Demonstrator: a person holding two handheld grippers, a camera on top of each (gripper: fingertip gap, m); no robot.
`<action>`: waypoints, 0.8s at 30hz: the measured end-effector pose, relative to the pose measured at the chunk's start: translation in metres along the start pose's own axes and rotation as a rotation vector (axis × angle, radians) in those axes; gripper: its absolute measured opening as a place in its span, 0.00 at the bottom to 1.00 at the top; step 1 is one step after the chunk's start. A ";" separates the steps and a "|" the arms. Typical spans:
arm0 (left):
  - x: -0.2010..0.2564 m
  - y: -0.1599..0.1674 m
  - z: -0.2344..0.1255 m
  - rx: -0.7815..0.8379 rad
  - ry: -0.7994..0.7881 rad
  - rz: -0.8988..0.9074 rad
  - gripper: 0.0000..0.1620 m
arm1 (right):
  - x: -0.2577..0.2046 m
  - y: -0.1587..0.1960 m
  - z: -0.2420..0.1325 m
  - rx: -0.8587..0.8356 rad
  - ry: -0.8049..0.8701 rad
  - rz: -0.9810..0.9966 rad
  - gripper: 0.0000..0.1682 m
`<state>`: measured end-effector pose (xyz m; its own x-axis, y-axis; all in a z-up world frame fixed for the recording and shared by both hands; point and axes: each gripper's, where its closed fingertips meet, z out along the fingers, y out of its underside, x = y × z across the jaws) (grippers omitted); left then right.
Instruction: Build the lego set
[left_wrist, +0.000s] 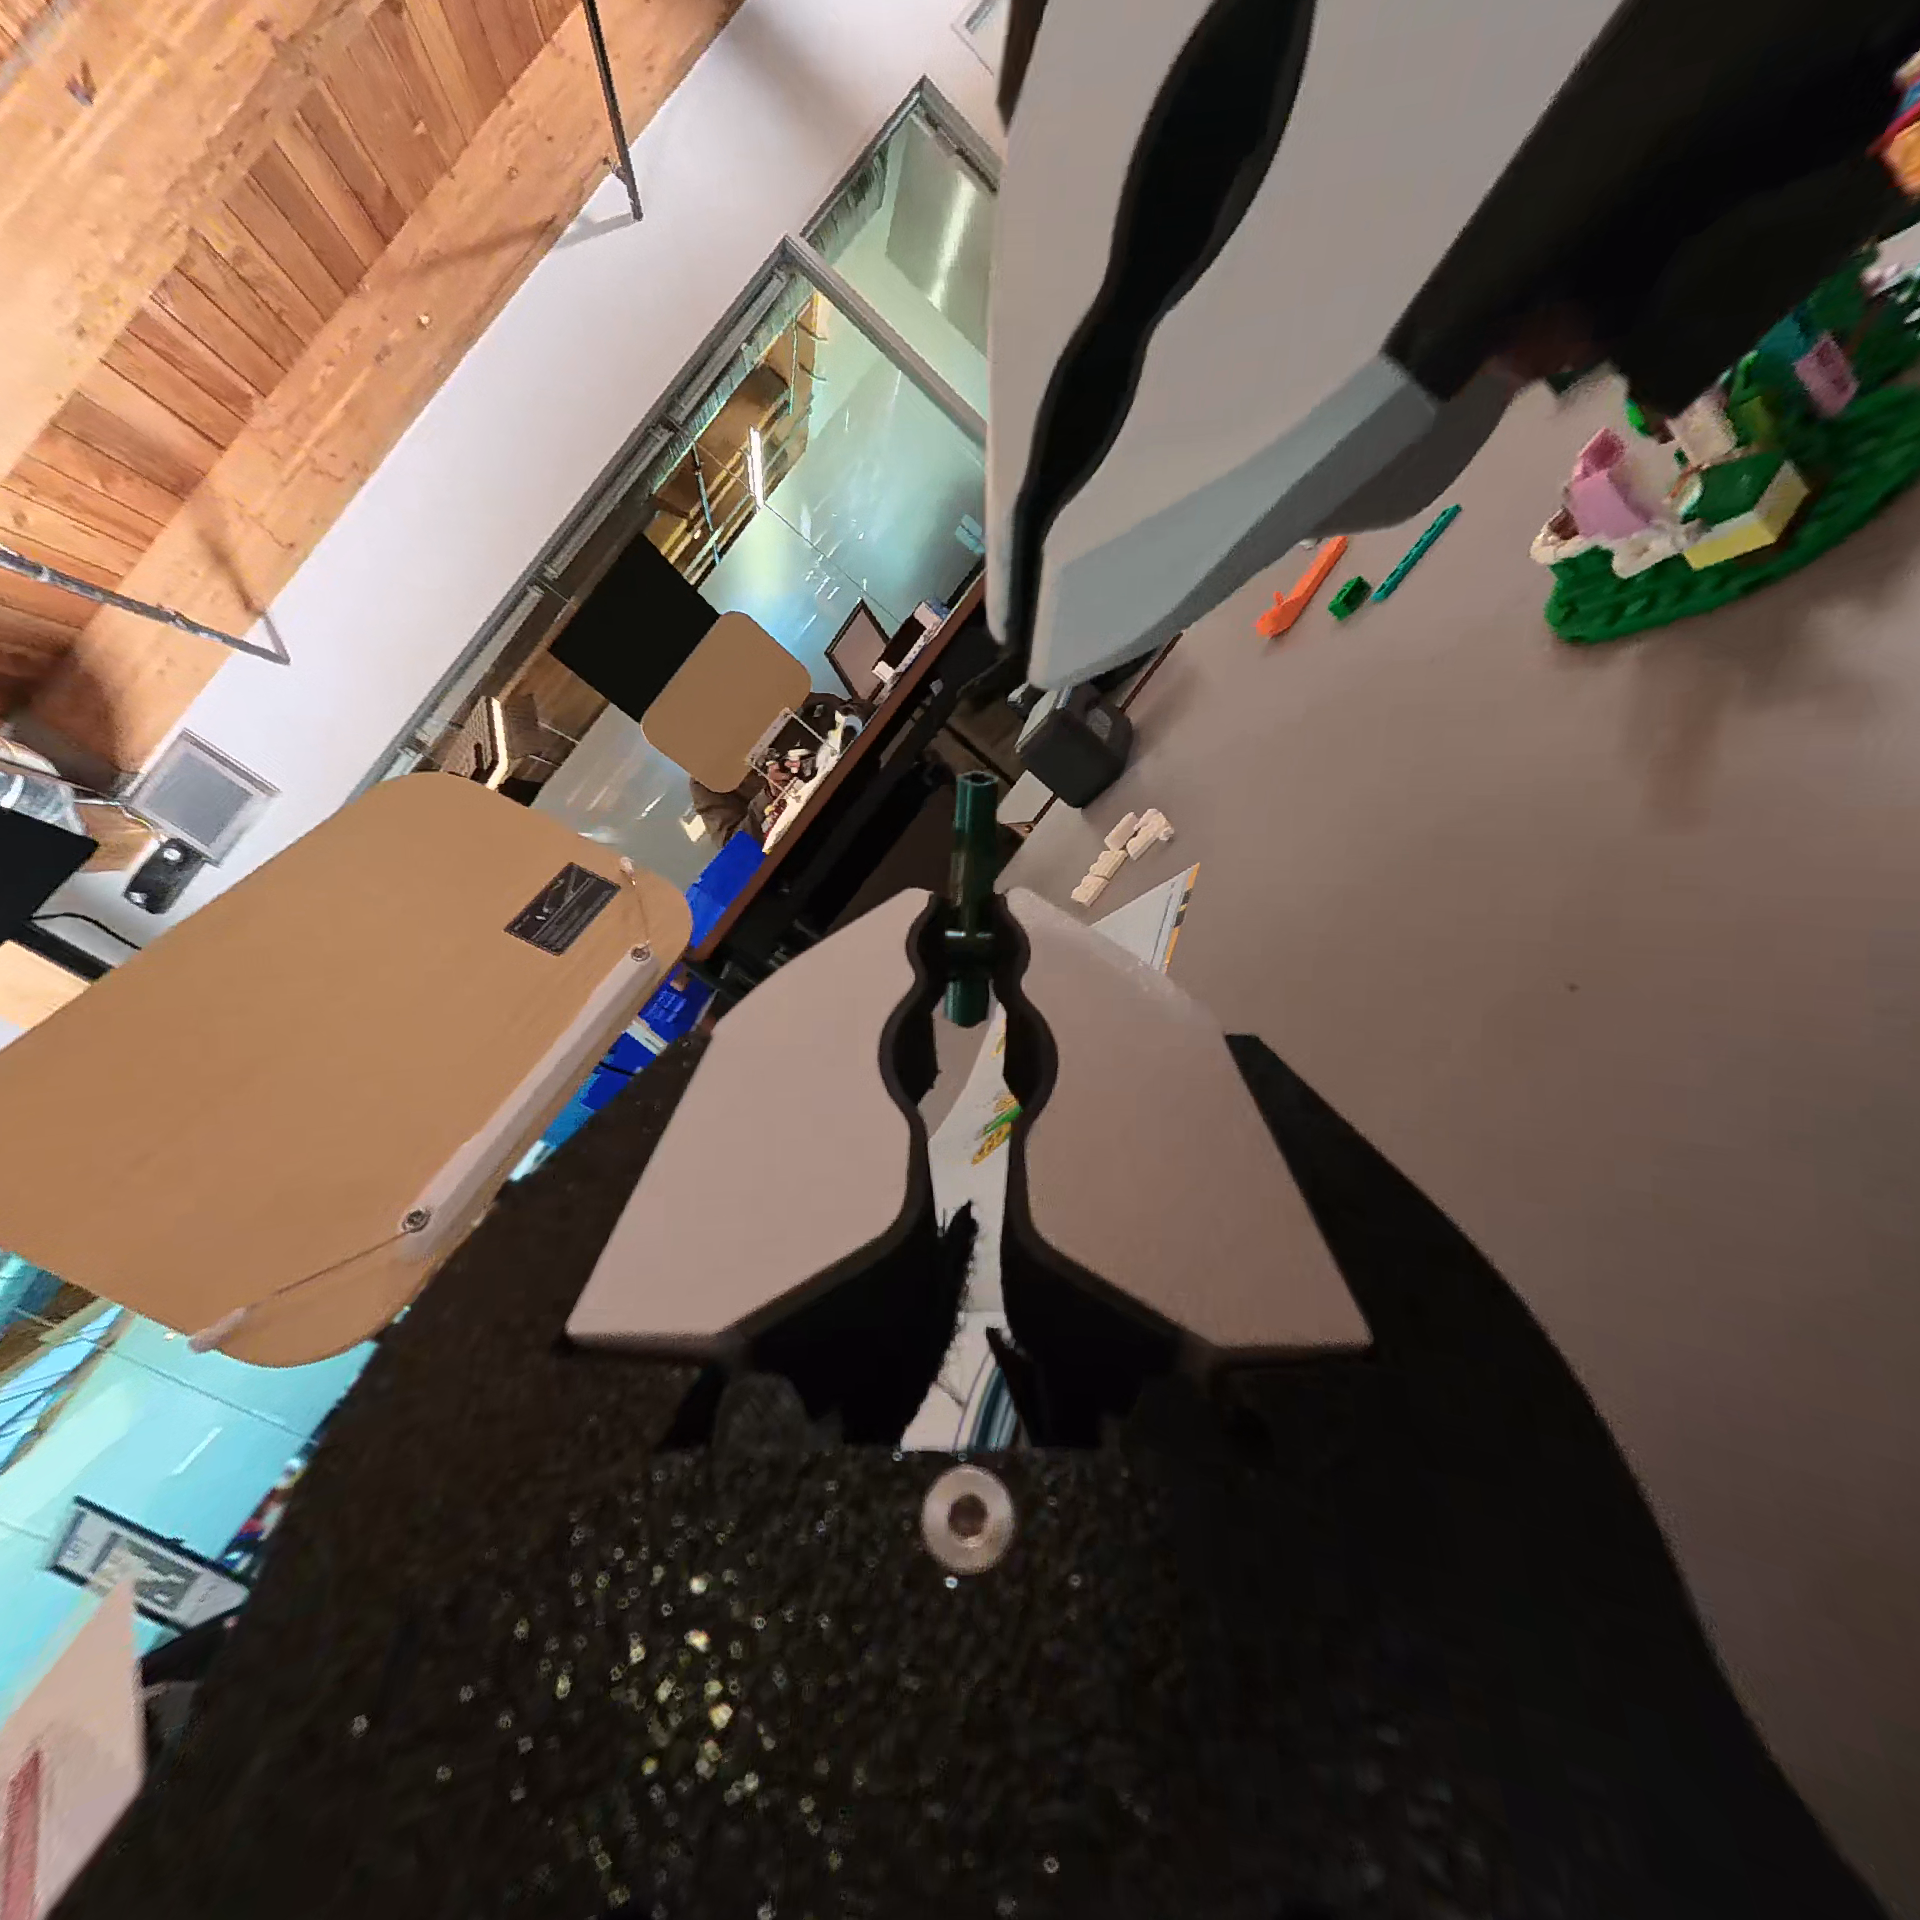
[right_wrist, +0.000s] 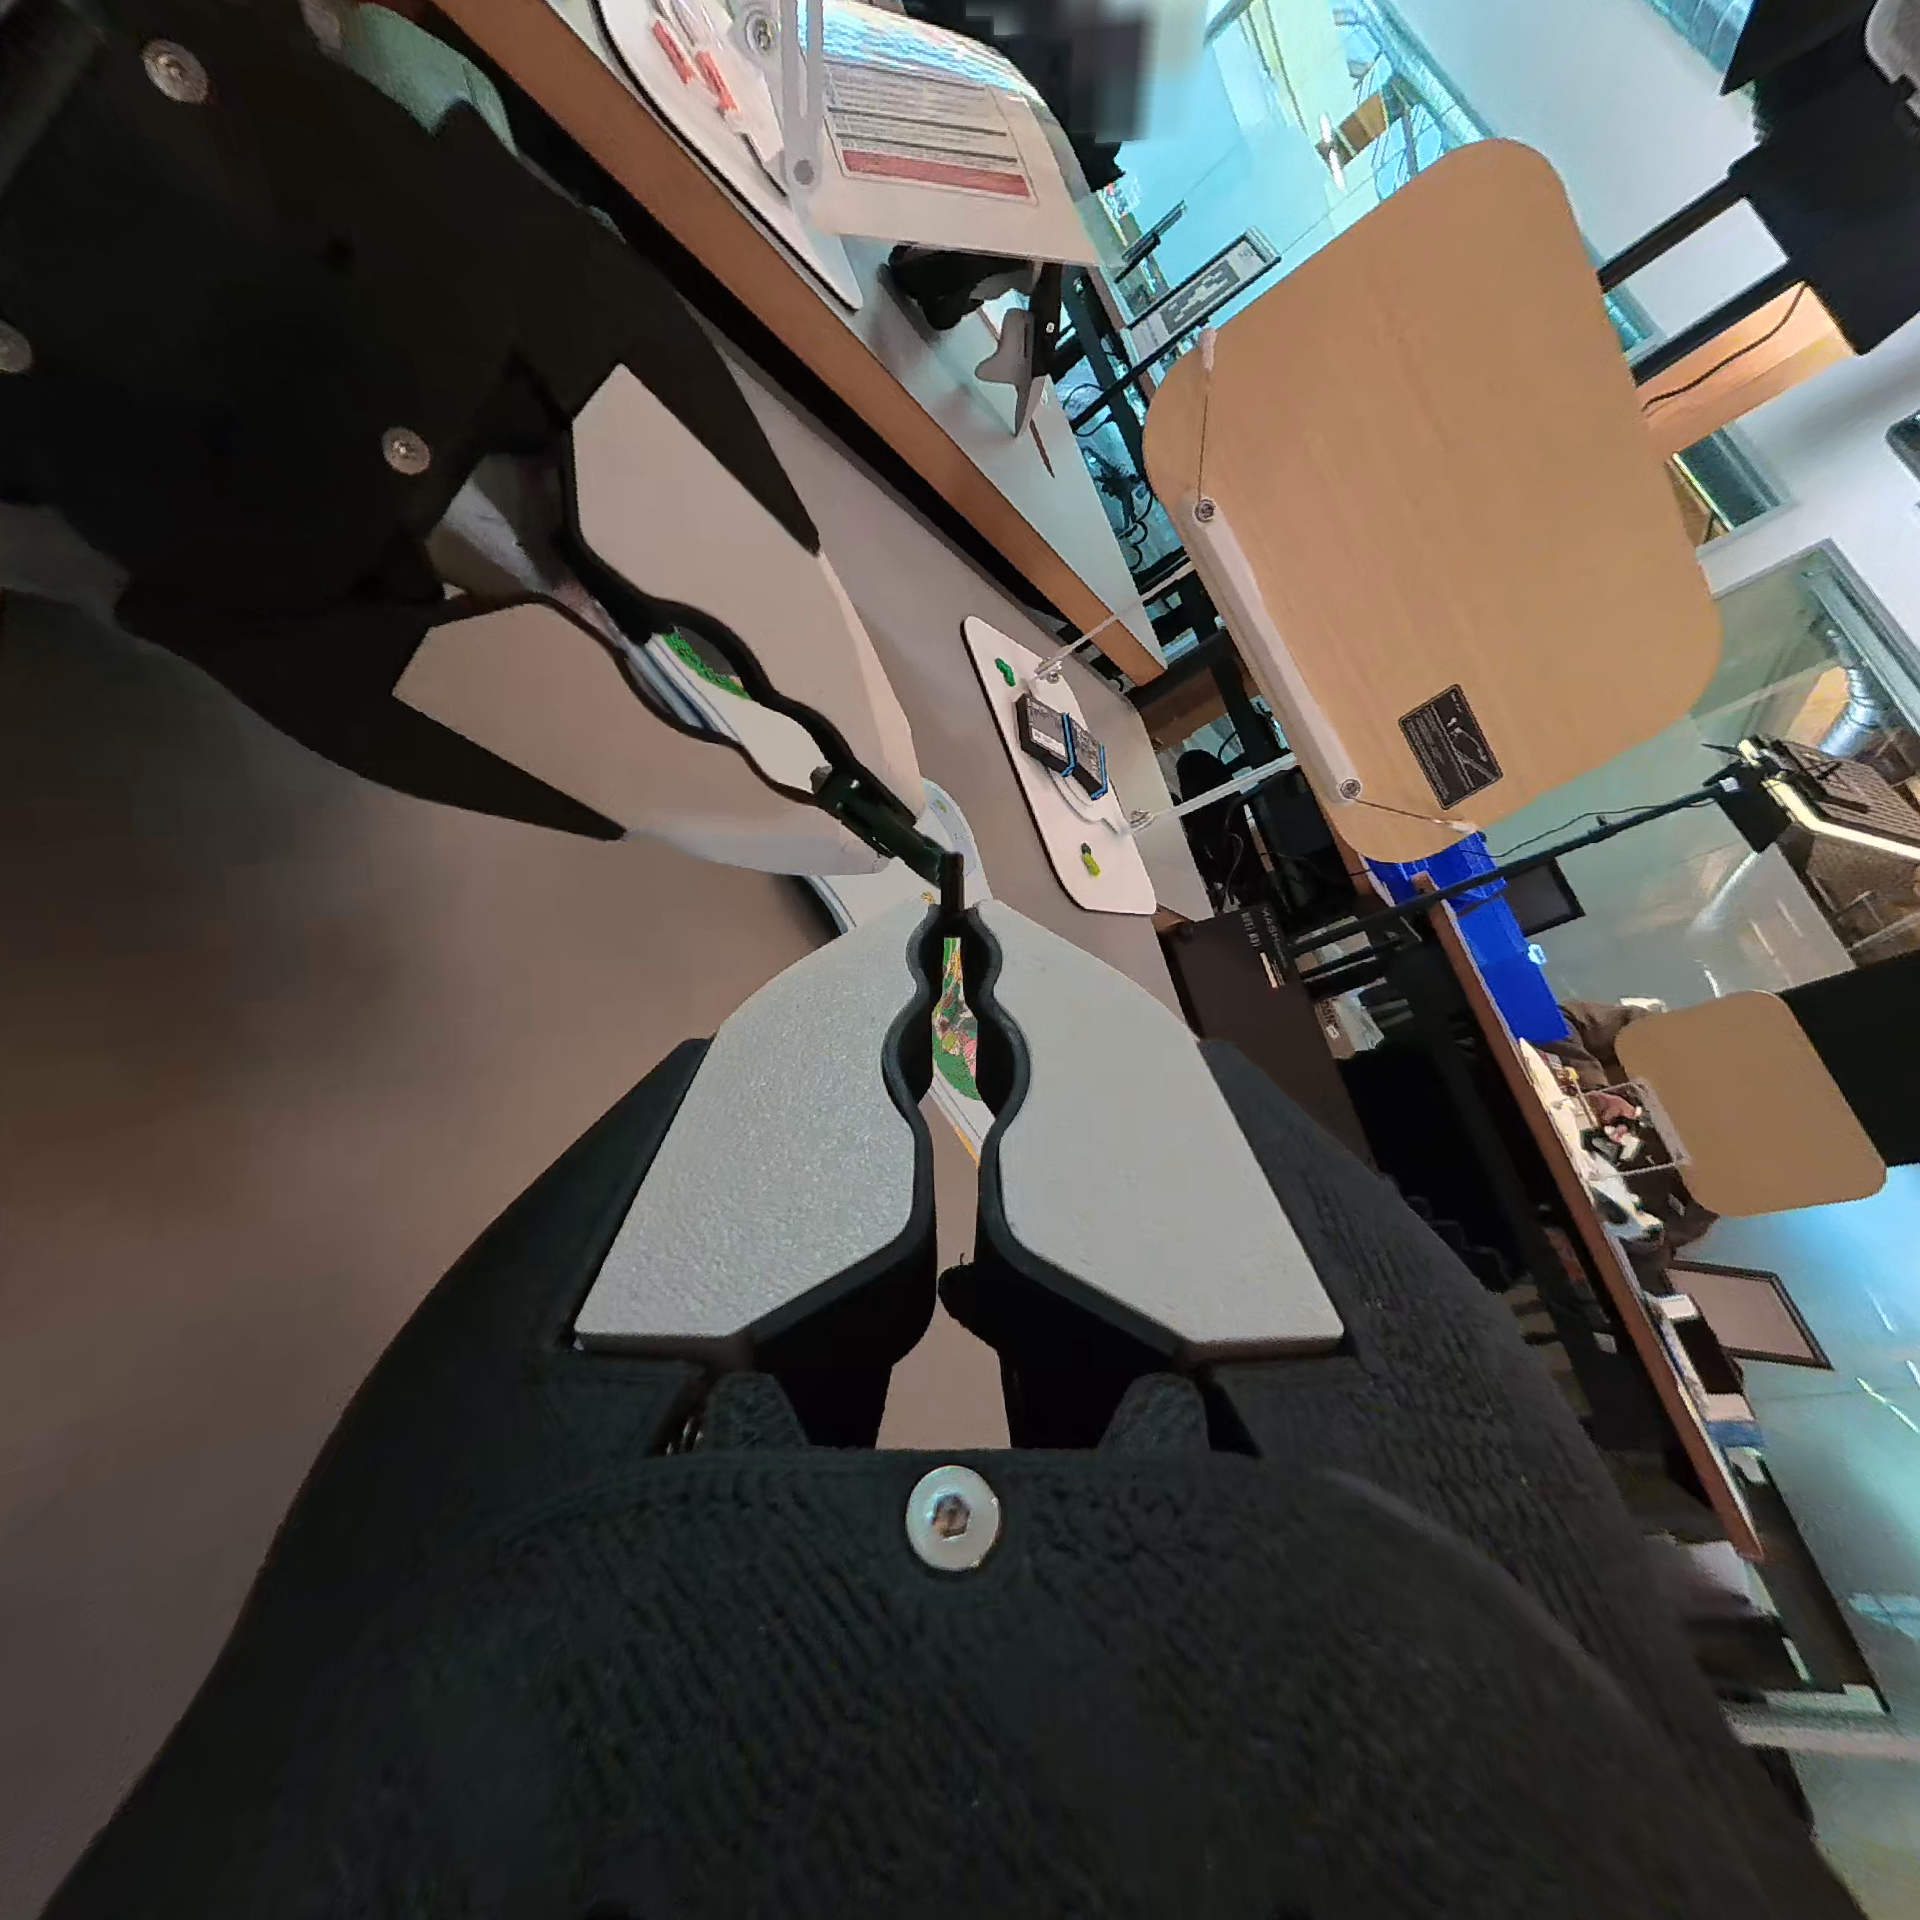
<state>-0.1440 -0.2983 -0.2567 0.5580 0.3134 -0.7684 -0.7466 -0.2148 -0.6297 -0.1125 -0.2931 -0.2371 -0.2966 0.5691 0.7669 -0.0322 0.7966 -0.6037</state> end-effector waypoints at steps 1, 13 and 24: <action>0.000 -0.001 0.000 0.001 -0.007 0.014 0.05 | 0.000 0.001 0.001 -0.001 -0.003 0.007 0.01; 0.001 -0.004 -0.002 0.018 -0.036 0.111 0.04 | -0.002 0.006 0.004 -0.012 -0.011 0.068 0.01; 0.001 -0.004 -0.002 0.011 -0.057 0.178 0.04 | -0.004 0.012 0.005 -0.056 -0.022 0.063 0.01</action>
<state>-0.1395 -0.2987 -0.2552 0.3955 0.3233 -0.8597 -0.8359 -0.2612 -0.4828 -0.1168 -0.2867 -0.2488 -0.3177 0.6146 0.7221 0.0407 0.7696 -0.6372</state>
